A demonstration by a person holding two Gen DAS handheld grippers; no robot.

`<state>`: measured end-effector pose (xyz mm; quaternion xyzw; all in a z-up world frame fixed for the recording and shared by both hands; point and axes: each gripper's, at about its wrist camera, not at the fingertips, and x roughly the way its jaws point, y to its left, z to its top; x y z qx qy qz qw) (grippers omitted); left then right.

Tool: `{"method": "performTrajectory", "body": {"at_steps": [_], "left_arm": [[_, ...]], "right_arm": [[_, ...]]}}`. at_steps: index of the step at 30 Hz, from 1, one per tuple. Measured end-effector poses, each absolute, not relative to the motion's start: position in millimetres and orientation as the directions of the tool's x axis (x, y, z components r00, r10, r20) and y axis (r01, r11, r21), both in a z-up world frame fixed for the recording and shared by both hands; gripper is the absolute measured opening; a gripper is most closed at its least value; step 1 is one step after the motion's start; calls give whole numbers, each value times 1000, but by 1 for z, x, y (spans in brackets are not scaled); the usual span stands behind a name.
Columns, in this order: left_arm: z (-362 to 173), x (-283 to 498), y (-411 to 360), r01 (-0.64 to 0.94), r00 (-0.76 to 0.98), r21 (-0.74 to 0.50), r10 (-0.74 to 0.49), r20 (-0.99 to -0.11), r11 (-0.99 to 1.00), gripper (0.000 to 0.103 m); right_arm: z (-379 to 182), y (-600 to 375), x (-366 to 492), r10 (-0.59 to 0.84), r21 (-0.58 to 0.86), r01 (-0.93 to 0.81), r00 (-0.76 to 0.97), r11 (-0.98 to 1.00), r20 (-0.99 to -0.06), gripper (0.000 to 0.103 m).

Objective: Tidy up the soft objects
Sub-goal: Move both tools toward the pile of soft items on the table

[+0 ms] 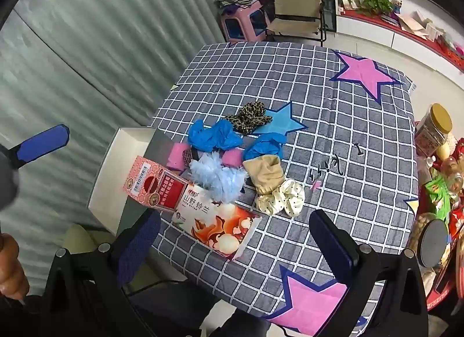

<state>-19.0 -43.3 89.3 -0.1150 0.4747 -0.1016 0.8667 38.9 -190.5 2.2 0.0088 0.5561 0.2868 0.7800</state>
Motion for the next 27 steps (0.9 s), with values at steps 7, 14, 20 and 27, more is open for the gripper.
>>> {"method": "performTrajectory", "body": {"at_steps": [7,14,20,27], "left_arm": [[82,-22,-48,65,508,-256,-253,-823,964,103],[84,-23,-38,48,496,-275,-262,-828,960,103],[80,-24,-39,32,475,-272,-255,-843,962,103],[78,-25,-38,22,470,-276,-253,-846,961,103]], "right_arm": [[-5,-181,32,412,294,-456,183,840,-892,103],[-8,-179,27,429,306,-457,193,835,-883,103],[-7,-176,27,429,305,-464,189,832,-883,103],[-9,-178,27,421,309,-453,170,836,-891,103]]}}
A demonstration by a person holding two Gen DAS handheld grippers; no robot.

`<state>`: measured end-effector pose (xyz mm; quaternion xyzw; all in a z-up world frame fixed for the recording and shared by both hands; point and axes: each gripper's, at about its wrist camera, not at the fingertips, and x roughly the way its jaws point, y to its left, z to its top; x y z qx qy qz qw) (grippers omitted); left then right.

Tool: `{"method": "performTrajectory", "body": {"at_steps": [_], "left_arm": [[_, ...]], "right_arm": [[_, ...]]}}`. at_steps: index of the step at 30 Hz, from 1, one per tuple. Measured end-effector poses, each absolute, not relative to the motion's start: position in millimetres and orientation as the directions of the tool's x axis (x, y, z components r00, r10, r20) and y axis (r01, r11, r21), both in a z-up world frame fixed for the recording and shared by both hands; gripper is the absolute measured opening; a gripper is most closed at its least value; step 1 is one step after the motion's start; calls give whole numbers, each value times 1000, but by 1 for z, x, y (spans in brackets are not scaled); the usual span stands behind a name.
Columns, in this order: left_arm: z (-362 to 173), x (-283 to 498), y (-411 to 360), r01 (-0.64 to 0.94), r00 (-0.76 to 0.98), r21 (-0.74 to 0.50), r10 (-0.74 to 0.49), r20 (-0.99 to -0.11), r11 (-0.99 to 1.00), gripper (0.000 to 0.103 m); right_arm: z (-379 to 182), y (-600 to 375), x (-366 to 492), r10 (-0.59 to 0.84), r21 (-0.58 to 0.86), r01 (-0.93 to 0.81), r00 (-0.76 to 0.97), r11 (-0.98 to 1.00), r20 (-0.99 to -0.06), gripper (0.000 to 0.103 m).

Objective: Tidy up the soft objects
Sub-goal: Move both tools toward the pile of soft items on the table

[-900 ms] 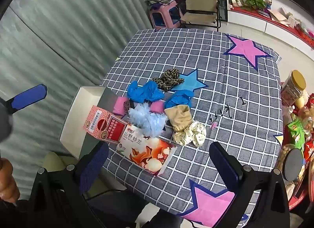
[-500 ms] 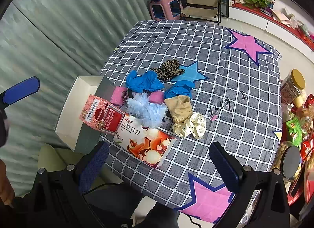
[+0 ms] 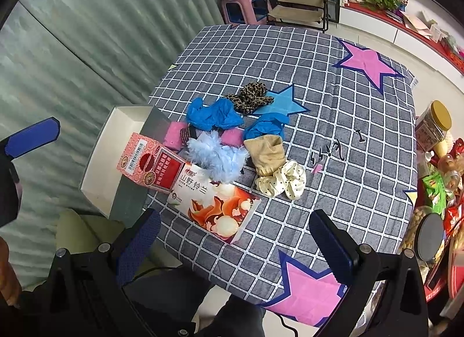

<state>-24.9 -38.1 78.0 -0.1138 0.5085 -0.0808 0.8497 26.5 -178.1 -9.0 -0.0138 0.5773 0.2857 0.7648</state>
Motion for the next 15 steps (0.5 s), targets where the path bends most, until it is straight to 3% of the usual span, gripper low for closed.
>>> {"method": "performTrajectory", "body": {"at_steps": [10,15], "left_arm": [[68,-13,-24,-58,436,-223,-177,-882,973,103],[59,3,-6,-122,396,-167,-107,-912,978,103]], "right_arm": [[-14,-188,30,410,330,-398,132,856,-902,103],[-27,-216,42,370,326,-259,147,909,-917,103]]}}
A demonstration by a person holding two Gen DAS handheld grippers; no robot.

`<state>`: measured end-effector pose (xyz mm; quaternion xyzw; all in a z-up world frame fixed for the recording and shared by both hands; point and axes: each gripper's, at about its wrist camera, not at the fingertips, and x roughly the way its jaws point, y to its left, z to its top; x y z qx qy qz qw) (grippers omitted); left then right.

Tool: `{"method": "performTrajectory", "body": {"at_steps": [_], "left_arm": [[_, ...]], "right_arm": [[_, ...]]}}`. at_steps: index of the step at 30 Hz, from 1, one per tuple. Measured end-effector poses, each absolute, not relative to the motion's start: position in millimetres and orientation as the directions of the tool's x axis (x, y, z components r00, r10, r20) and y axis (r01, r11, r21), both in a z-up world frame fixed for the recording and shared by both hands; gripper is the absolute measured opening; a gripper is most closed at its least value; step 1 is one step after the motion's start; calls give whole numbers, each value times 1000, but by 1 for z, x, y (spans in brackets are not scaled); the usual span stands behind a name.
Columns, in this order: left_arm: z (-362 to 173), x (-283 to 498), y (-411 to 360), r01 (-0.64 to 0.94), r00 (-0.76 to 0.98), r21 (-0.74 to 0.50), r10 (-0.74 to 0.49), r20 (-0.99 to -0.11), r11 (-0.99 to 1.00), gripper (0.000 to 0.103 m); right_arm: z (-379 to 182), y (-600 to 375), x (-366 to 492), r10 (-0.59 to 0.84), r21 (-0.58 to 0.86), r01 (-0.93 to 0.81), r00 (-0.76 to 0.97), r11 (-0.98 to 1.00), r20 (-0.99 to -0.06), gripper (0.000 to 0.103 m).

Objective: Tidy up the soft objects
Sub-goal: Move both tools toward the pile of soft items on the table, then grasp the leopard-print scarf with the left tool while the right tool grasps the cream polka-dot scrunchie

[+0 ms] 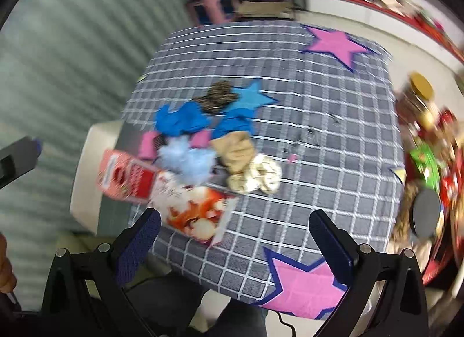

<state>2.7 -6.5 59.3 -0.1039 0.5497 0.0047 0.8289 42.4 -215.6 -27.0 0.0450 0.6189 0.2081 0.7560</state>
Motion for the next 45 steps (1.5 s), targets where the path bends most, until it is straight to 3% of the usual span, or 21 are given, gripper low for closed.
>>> {"method": "performTrajectory", "body": {"at_steps": [7,21,33,45], "left_arm": [[35,30,26,-158,322,-156,-98,-942,975,103],[-71,145,46,47,100,-144,-148,-984,989,103],[-134,213,13,148,58,-44,-53,-997,988,103],[-199,255,-5,112,21,42,40,-999,993,103]], "right_arm": [[-48,-241,51,287,284,-45,167,958,-943,103],[-87,-224,48,208,234,195,144,953,-967,103],[-125,-200,73,155,168,170,86,971,-984,103],[-181,-198,92,179,181,209,28,961,-984,103]]}}
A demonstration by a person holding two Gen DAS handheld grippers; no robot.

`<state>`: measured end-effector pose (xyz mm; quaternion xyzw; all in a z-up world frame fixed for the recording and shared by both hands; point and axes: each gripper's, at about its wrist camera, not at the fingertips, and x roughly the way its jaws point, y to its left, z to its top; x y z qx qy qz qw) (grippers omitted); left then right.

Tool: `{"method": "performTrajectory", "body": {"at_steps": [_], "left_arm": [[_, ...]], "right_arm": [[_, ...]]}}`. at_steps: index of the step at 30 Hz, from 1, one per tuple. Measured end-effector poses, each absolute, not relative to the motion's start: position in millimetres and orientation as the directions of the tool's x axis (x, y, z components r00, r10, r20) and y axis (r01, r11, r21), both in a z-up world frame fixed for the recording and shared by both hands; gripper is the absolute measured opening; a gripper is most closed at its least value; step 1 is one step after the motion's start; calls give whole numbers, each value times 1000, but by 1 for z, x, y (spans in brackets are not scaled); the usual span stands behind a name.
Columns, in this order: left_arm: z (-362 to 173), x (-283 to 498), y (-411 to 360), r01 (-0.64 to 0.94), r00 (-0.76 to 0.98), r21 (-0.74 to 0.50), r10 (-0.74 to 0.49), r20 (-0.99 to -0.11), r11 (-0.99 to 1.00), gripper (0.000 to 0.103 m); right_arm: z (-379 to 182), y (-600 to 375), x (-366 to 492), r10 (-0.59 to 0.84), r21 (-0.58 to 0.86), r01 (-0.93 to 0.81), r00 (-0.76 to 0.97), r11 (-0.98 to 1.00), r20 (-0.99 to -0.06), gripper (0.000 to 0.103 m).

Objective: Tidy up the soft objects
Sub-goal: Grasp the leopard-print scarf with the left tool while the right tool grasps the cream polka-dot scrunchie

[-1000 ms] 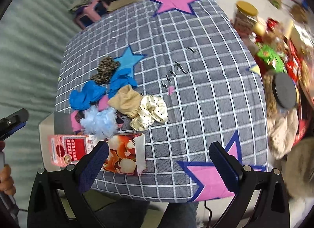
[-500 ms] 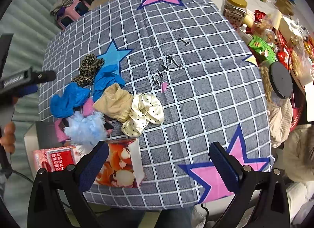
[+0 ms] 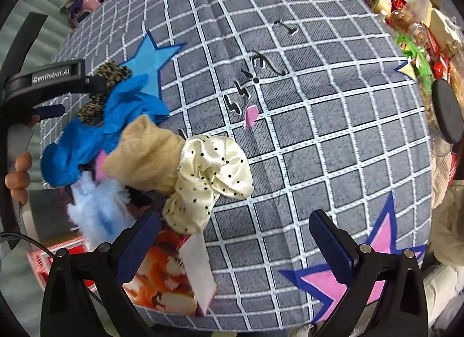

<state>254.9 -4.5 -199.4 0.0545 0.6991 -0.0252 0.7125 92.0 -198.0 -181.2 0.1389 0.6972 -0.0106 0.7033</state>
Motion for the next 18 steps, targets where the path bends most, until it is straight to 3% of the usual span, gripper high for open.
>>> {"method": "performTrajectory", "body": {"at_steps": [10,11,12,14,15,17,18], "left_arm": [[-242,266,-18,120,10,104,104,-995,987,103],[-245,266,-18,123,-4,98,99,-995,988,103],[-250,266,-21,125,-17,88,91,-996,988,100],[-258,265,-20,126,-25,71,75,-997,990,92],[-262,266,-18,115,-27,46,49,-998,992,82],[-261,263,-20,107,-25,15,18,-1000,994,52],[-258,262,-21,126,-21,12,15,-1000,992,48]], "right_arm": [[-225,-186,106,187,182,192,-6,964,-982,103],[-228,-184,106,197,192,192,-9,962,-980,99],[-231,-183,106,210,203,193,-15,960,-978,81],[-235,-180,104,222,214,199,-18,956,-975,68],[-234,-179,104,216,208,194,-20,959,-976,53],[-233,-179,107,261,251,207,-21,946,-965,30],[-232,-182,108,277,266,218,-19,939,-961,30]]}}
